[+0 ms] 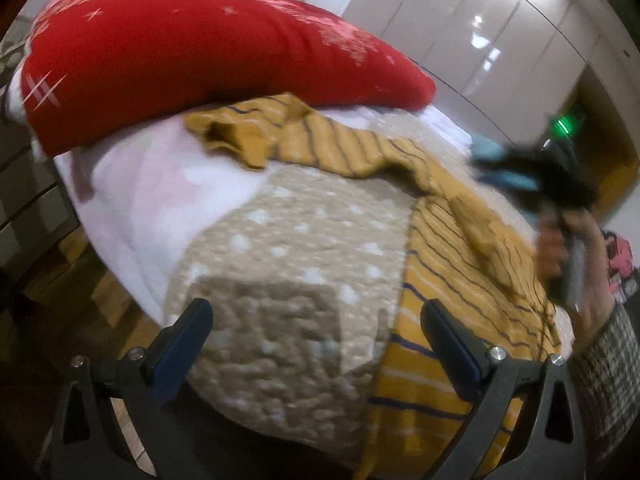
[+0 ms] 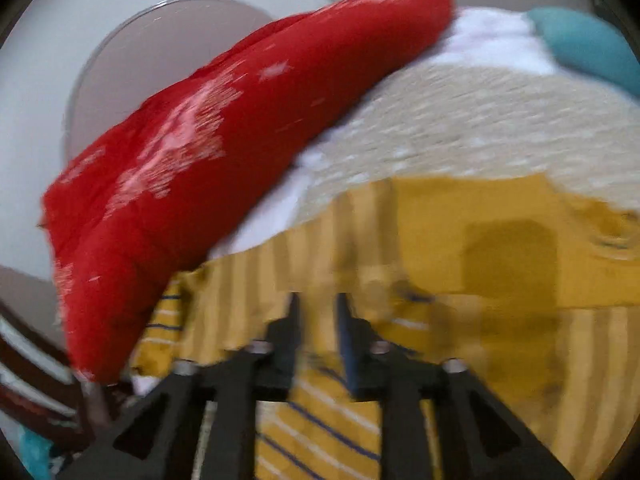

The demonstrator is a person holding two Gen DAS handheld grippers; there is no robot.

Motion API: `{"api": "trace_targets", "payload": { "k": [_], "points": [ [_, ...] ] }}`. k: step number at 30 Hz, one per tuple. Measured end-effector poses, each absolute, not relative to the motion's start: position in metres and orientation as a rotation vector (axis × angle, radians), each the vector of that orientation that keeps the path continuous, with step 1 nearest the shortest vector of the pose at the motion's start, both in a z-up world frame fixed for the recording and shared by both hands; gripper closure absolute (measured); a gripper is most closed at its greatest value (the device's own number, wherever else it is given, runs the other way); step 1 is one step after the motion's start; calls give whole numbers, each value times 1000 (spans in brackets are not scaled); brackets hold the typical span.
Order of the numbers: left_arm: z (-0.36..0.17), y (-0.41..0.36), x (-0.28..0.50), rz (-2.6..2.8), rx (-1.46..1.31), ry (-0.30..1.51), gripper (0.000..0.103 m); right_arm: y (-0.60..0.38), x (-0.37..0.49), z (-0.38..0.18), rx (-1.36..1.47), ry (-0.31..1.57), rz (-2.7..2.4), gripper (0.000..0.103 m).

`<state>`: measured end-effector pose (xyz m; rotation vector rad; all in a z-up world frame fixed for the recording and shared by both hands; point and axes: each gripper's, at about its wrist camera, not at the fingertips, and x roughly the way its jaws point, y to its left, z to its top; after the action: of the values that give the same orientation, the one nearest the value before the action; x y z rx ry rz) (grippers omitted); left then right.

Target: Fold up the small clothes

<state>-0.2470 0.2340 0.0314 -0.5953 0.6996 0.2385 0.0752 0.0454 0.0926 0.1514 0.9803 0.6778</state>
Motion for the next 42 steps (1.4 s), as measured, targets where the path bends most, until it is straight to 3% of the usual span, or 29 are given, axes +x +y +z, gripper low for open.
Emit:
{"api": "trace_targets", "payload": {
  "k": [3,6,10,15,22,31,35,36,37,38,42],
  "points": [
    [26,242,-247,237,-621,702,0,0,68,87,110,978,530,66],
    [23,243,-244,223,-627,706,0,-42,58,70,156,1017,440,51],
    [26,239,-245,202,-621,702,0,-49,67,37,274,1110,442,50],
    [32,249,-261,245,-638,666,0,15,75,55,350,1079,658,50],
    [24,287,-294,341,-719,630,0,145,-5,103,-122,909,914,50],
    [5,306,-319,352,-797,641,0,267,-130,62,-700,691,1044,48],
    [2,309,-323,335,-813,635,0,300,-153,50,-814,573,1014,48],
    [1,309,-323,333,-815,634,0,308,-155,47,-823,568,1009,52],
    [1,309,-323,331,-816,634,0,315,-154,43,-823,583,1006,82],
    [2,309,-322,330,-815,637,0,320,-150,40,-813,626,1006,101],
    [9,306,-320,323,-792,630,0,300,-126,67,-655,663,957,100]
  ]
}}
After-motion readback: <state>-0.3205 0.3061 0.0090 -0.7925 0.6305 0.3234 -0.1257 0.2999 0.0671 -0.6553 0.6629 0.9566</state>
